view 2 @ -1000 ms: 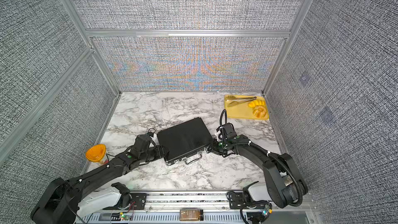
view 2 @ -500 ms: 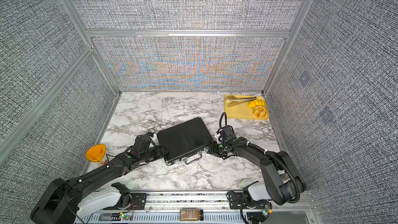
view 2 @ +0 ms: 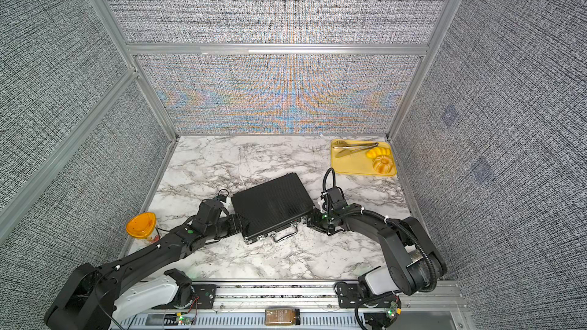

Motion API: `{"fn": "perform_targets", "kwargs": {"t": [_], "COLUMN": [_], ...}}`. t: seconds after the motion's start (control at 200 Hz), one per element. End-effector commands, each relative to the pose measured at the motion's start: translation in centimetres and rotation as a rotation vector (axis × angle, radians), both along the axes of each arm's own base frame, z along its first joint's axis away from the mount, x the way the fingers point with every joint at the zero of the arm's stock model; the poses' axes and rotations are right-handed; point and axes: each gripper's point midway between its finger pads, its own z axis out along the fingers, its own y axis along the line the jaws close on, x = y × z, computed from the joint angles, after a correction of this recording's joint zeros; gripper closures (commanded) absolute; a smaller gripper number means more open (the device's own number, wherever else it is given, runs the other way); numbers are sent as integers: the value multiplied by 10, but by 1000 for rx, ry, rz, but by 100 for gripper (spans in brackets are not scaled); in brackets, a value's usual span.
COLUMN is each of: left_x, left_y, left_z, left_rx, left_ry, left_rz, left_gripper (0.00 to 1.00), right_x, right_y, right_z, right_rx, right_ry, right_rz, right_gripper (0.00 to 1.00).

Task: Close the poker set cases
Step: Fasten the fastener on the poker set case.

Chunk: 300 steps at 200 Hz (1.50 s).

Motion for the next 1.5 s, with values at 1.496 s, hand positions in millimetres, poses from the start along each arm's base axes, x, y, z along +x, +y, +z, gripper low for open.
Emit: {"fn": "perform_targets", "kwargs": {"t": [1.496], "left_x": [-30], "left_y": [16], "left_z": [-20], "left_rx": [83], "left_ry": [95], "left_rz": [-40], "left_gripper": [46], "right_x": [28], "right_y": [16], "right_z": [15], "right_rx": [268], "right_ry": [-69], "right_rz": [-404], "right_gripper": [93]}}
